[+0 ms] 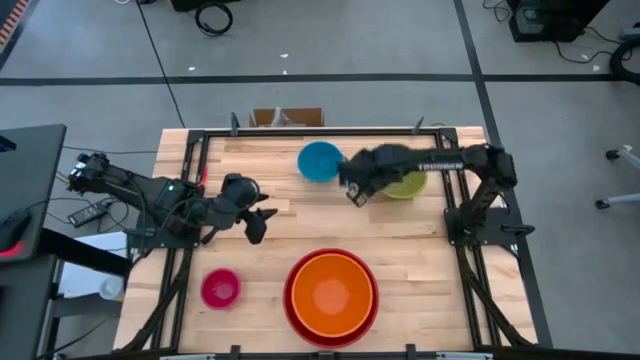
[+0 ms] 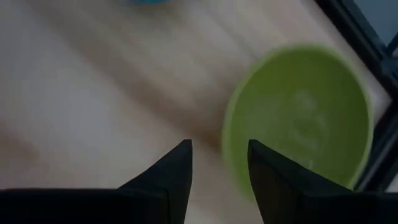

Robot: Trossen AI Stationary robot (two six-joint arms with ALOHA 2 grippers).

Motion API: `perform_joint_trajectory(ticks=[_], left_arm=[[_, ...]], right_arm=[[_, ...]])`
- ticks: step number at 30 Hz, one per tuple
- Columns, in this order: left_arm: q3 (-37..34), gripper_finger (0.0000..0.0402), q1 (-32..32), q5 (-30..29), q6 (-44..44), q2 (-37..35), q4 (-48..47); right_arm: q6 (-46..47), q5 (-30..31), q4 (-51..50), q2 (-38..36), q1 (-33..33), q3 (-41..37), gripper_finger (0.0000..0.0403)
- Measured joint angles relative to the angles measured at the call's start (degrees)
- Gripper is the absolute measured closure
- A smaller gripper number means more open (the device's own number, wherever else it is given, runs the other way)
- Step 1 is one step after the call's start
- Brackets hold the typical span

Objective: Nest bowls inside each other
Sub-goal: Stack the green bowl on top of the orange bowl

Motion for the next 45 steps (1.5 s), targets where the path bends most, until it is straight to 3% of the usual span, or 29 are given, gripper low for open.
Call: perform_joint_trajectory(ticks=[4, 8, 15, 22, 25, 35, 39, 45], left_arm=[[0.00, 0.0159, 2.38, -1.64, -2.76, 0.00, -0.12], [0.00, 0.0159, 4.05, -2.56, -6.78, 0.02, -0.12], [-0.04, 0.0159, 4.35, -3.47, -8.70, 2.45, -0.18], [-0.06, 0.0159, 7.98, -3.67, -2.80, 4.33, -0.79], [0.00, 0.0159, 11.16, -2.36, 1.41, 4.87, -0.69], [0.02, 0.0159, 25.77, 10.50, 14.81, 4.85, -0.21], [0.02, 0.0159, 30.21, 14.85, 16.86, 4.85, 0.47], [0.02, 0.0159, 33.08, 15.84, 18.70, 4.85, 0.60]], right_arm=[[-7.53, -3.87, 6.68, -0.23, -12.59, -4.02, 0.0244], [-12.23, -4.80, 5.35, -0.24, -21.71, -4.90, 0.0244], [-18.51, -2.70, 2.01, -0.67, -29.63, -5.52, 0.0244], [-23.37, -4.72, 2.75, -0.65, -36.21, -10.02, 0.0244], [-25.05, -7.84, 3.04, -0.60, -38.23, -12.23, 0.0244], [-27.18, -12.68, 12.04, -0.60, -41.74, -18.84, 0.0245], [-26.40, -15.27, 15.77, -0.60, -42.48, -21.86, 0.0265], [-22.95, -16.11, 15.50, -0.63, -41.71, -22.86, 0.0303]])
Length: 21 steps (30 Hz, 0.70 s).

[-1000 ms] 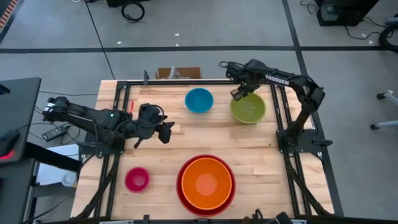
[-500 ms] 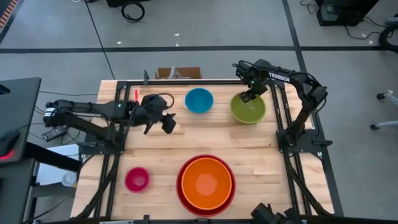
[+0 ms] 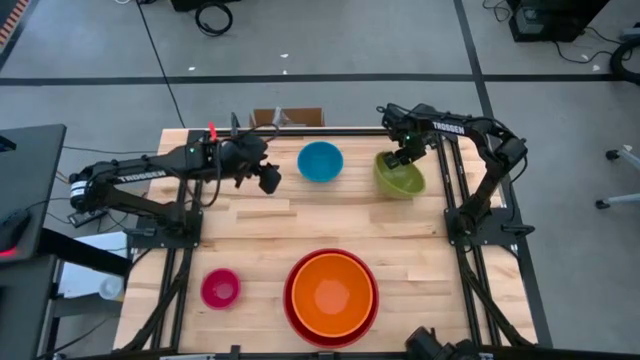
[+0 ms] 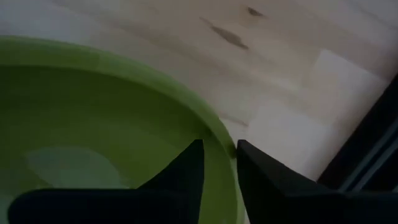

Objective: Nest bowls inside each other
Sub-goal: Stack the green bowl on top of the orange bowl

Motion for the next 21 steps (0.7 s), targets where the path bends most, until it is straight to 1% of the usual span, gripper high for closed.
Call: perform_joint_trajectory(ticks=[3, 6, 14, 21], left_arm=[[0.00, 0.0159, 0.38, 1.42, 0.86, 0.00, 0.01], [0.00, 0.0159, 0.34, 1.98, 2.09, 0.00, 0.03], [0.00, 0.0159, 1.61, 1.98, 2.72, 0.00, 0.24], [0.00, 0.0159, 2.22, 2.03, 3.74, 0.00, 0.27]], right_arm=[[0.52, 1.05, 0.76, -0.66, 0.66, -0.02, 0.0302], [0.60, 0.96, 0.82, -1.58, 0.69, -0.02, 0.0292], [0.42, -0.43, 0.75, -5.62, 0.67, 0.00, 0.0246], [-1.10, -0.71, 0.34, -6.09, 0.67, -0.19, 0.0217]])
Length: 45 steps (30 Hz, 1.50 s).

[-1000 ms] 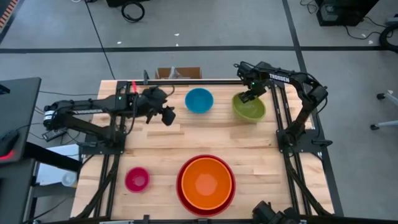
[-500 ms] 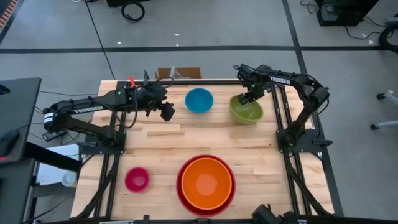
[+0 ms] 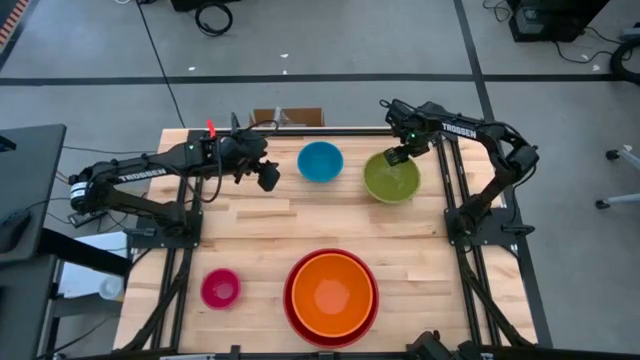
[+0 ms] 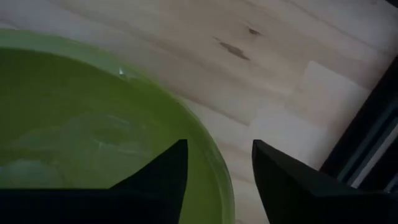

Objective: Nest bowls inside each other
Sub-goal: Stack the green bowl on top of the orange bowl

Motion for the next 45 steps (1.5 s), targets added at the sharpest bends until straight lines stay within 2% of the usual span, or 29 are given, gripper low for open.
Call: perform_joint_trajectory(ticks=[5, 9, 13, 18, 21, 25, 30, 35, 40, 45], left_arm=[[0.00, 0.0159, 0.00, 0.15, -0.27, 0.00, -0.02], [0.00, 0.0159, -0.03, 0.22, -2.84, 0.00, -0.02], [0.00, 0.0159, -0.04, 0.24, -3.26, 0.00, -0.02], [0.00, 0.0159, -0.07, 1.21, -4.25, 0.00, -0.02], [0.00, 0.0159, -0.07, 1.92, -6.60, 0.00, -0.02], [0.00, 0.0159, -0.49, 2.39, -9.52, 0.00, -0.03], [0.00, 0.0159, -2.15, 2.66, -11.31, 0.00, 0.13], [0.00, 0.0159, -4.55, 2.64, -14.64, 0.00, 1.11], [0.00, 0.0159, -8.06, 3.58, -17.95, 0.00, 2.81], [0.00, 0.0159, -12.29, 3.59, -21.12, 0.00, 5.49]], right_arm=[[-0.33, -3.80, 4.22, 0.02, -0.13, -2.44, 0.0219], [0.09, -5.95, 6.64, 0.04, -0.15, -5.34, 0.0244], [0.25, -5.98, 7.00, -0.01, 0.38, -7.72, 0.0296], [0.91, -10.04, 7.91, -2.45, 2.50, -8.66, 0.0382], [3.76, -8.51, 8.86, -5.80, 4.48, -9.04, 0.0387], [8.24, -2.76, 8.51, -12.14, 8.42, -9.06, 0.0389], [14.47, -2.83, 7.31, -19.04, 16.33, -9.06, 0.0389], [22.82, -1.86, 7.47, -23.91, 27.28, -9.03, 0.0389], [31.50, 0.01, 9.76, -25.59, 40.28, -9.03, 0.0389], [38.96, 2.82, 18.22, -24.25, 51.52, -8.92, 0.0389]])
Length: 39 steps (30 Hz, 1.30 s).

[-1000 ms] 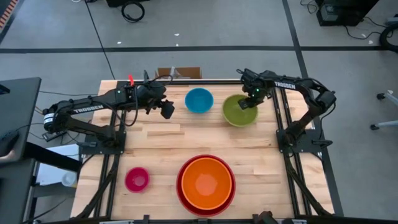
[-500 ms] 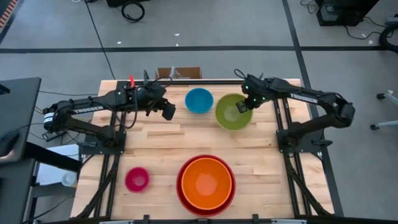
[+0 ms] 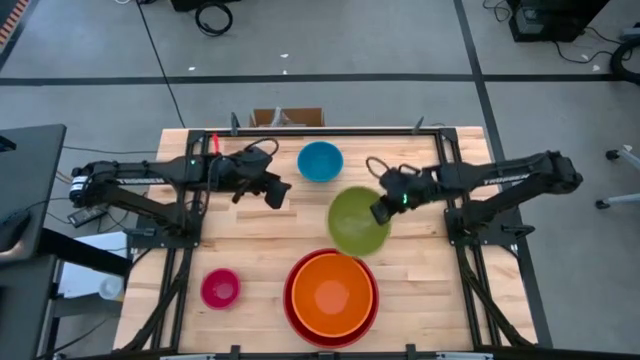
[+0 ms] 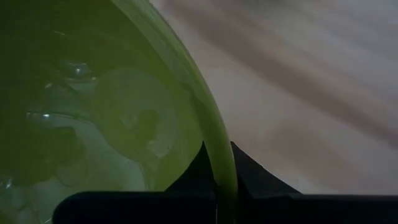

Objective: Nest bowls inside each other
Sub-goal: Stack the green bowl on top of the orange bowl

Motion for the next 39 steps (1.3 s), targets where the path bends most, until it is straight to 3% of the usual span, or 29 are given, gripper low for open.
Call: perform_joint_trajectory(ticks=[4, 14, 21, 27, 39], left_arm=[[-0.01, 0.0159, -3.32, -0.45, -1.21, 0.00, 3.40], [-0.01, 0.0159, -13.01, -9.27, -3.22, 0.00, 10.85], [0.00, 0.0159, -18.97, -15.56, -6.00, 0.00, 13.47], [0.00, 0.0159, -22.60, -17.21, -6.16, 0.00, 13.76], [-0.01, 0.0159, -22.95, -18.28, -5.90, 0.61, 13.27]], right_arm=[[2.56, 1.66, 6.29, 2.56, 6.15, 0.20, 0.0389], [-1.65, 3.49, 7.08, 15.41, 15.26, 8.99, 0.0389], [-4.35, 3.69, 6.31, 24.58, 18.13, 16.11, 0.0390], [-4.36, 3.53, 6.13, 30.36, 19.57, 20.53, 0.0390], [-5.23, -0.49, -0.47, 38.10, 21.68, 26.71, 0.0389]])
